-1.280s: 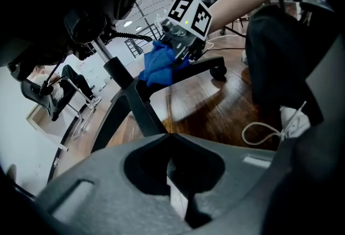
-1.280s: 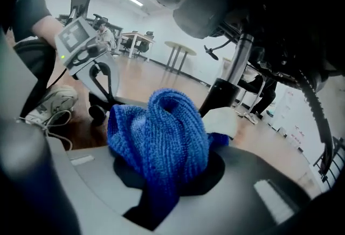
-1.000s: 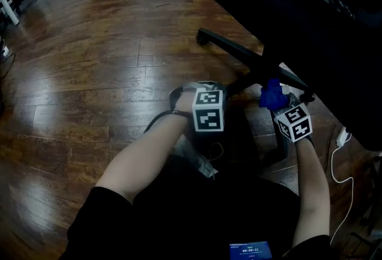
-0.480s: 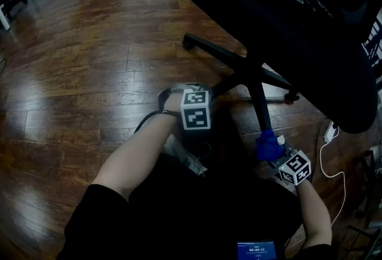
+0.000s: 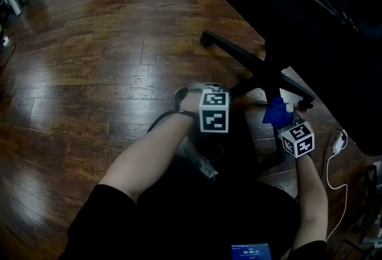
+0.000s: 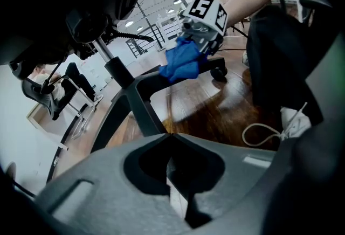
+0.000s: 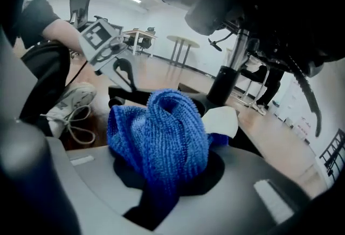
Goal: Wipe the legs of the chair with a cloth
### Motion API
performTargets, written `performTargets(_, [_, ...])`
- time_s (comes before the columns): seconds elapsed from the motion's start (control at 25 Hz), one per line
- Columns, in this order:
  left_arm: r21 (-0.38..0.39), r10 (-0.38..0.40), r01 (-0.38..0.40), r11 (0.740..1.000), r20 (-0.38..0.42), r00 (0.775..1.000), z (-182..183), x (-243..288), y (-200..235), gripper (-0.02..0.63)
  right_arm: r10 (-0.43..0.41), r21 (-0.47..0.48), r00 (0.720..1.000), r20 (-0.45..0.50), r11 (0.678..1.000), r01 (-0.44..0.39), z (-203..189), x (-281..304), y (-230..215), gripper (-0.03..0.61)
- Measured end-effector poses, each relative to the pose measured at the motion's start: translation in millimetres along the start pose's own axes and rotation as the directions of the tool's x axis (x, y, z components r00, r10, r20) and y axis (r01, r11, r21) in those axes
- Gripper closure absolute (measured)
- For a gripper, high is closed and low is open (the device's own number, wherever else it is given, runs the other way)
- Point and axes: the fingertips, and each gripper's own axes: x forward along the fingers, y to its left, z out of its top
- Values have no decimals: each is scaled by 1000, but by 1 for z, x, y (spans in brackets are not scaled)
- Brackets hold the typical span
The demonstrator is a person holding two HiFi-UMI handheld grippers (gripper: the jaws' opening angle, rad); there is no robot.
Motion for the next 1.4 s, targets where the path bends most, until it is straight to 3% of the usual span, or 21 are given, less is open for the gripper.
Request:
performTargets(0.2, [-12, -4, 4, 1000, 18, 1000, 0, -3, 0, 614, -80, 64, 993, 87, 995, 74, 45, 26, -39, 499])
performTargets(0.48, [-6, 1, -1, 1000, 10, 1000, -2, -2, 0, 614, -93, 33, 993, 71, 995, 90, 35, 21, -28, 497])
performTargets(0.72, [-5, 14, -14, 1000, 3, 1000, -2, -1, -1, 614, 15, 18, 1000, 22, 1000, -15, -13, -18, 16, 497])
performTargets(1.04, [-12, 15, -15, 1000, -2, 1000, -4, 0, 0, 614, 174, 112, 984, -30, 979, -170, -90, -85, 80, 499])
performTargets(1.24, [-11, 15, -15, 1000, -2, 1000, -3, -1, -1, 614, 244, 147, 969, -25, 960, -238, -83, -79, 71, 500])
performTargets(1.4, [-33, 6, -6, 999, 11, 1000, -2, -1, 1, 614, 203, 99, 979, -17, 975, -200, -48, -46, 43, 500])
